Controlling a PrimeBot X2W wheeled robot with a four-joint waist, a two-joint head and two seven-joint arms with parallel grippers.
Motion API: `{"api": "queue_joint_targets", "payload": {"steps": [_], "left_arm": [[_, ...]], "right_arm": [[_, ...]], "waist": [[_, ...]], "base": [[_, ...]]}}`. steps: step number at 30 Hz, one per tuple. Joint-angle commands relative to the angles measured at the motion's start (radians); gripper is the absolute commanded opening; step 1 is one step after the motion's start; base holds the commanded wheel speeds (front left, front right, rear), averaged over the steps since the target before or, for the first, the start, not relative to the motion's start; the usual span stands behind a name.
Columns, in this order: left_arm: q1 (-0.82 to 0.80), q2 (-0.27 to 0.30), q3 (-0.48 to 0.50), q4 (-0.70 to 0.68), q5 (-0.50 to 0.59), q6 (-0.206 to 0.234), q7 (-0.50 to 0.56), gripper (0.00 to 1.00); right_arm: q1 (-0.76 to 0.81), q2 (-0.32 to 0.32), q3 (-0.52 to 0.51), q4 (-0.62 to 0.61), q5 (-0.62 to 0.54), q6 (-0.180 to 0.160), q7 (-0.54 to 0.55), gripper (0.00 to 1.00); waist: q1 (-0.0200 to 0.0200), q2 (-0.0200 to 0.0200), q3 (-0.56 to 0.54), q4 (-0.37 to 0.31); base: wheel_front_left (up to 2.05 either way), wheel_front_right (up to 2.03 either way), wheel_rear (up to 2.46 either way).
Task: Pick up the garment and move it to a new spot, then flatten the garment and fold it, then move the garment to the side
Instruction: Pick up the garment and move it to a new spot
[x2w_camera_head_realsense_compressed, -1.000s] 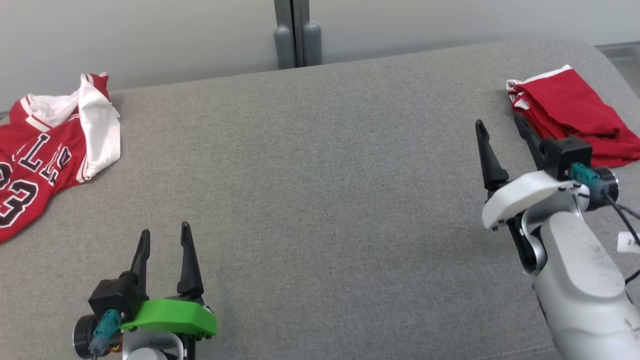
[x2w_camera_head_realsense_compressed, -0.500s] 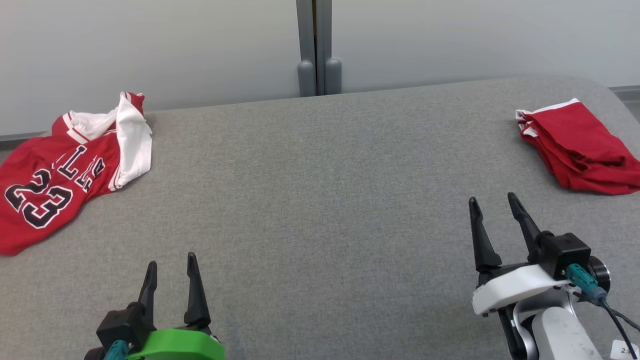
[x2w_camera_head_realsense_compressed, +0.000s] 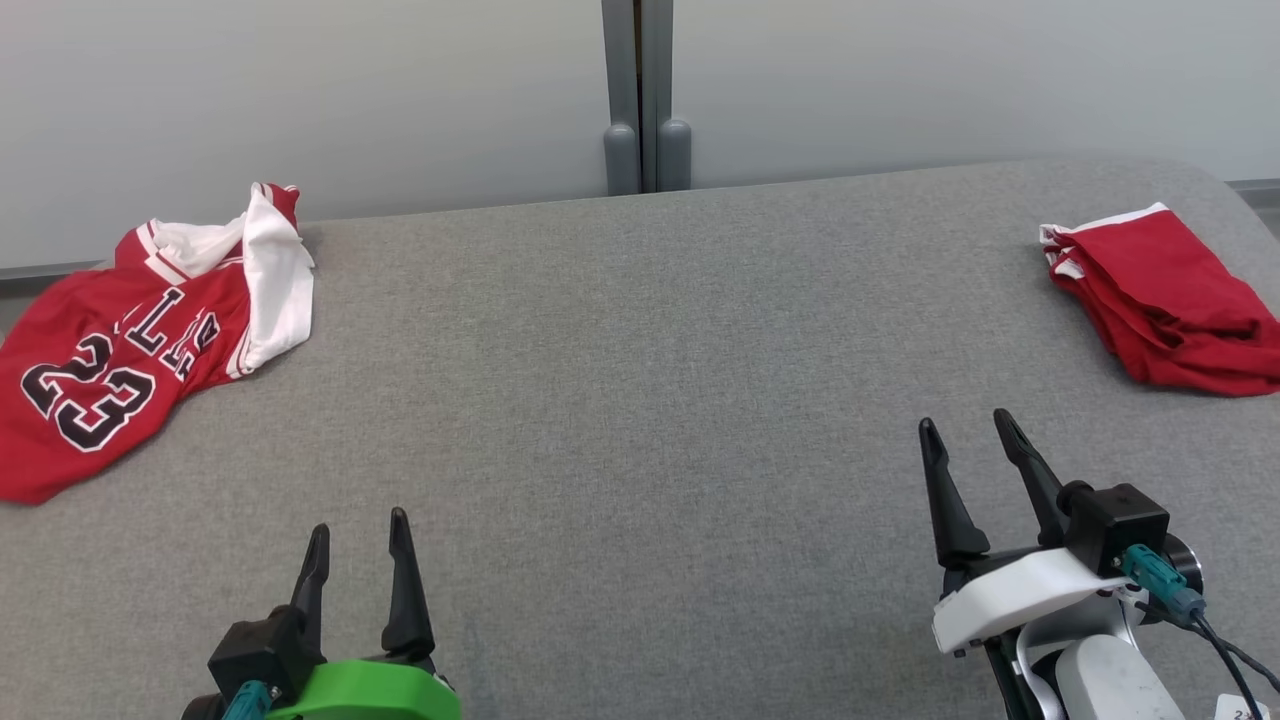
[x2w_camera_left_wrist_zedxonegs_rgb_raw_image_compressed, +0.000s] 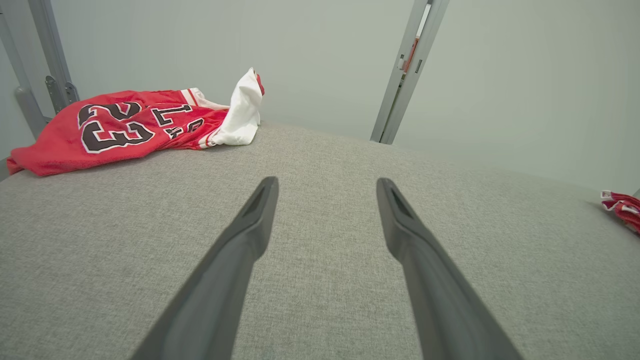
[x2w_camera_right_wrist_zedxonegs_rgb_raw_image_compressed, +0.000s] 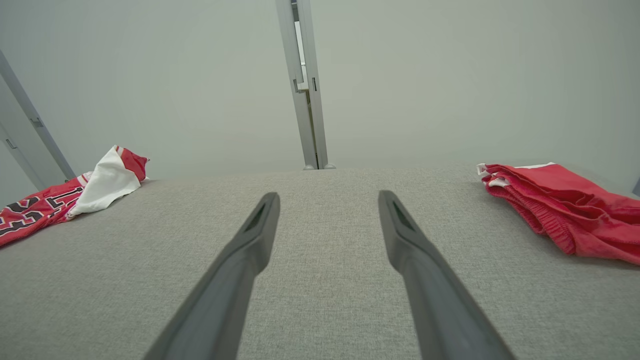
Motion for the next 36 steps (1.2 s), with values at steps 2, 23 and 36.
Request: {"api": "queue_joint_targets", "payload": {"steps": [2, 23, 36], "left_arm": [[0.002, 0.002, -0.002, 0.004, 0.004, 0.003, -0.001, 1.00], [0.005, 0.013, 0.023, 0.008, 0.041, -0.013, -0.001, 1.00], [0.048, 0.008, 0.073, -0.053, 0.034, 0.003, -0.001, 1.00]], "right_arm": [[0.016, -0.002, -0.002, -0.005, -0.005, -0.001, 0.004, 1.00], [0.030, -0.002, 0.040, 0.000, 0.035, -0.001, -0.014, 1.00], [-0.047, -0.003, 0.147, 0.059, 0.050, -0.001, -0.022, 1.00]], "waist": [[0.0000, 0.0000, 0.000, 0.008], [0.0000, 0.0000, -0.021, 0.456], [0.0000, 0.0000, 0.005, 0.526]], "base": [[0.00, 0.00, 0.00], [0.00, 0.00, 0.00], [0.00, 0.00, 0.00]]}}
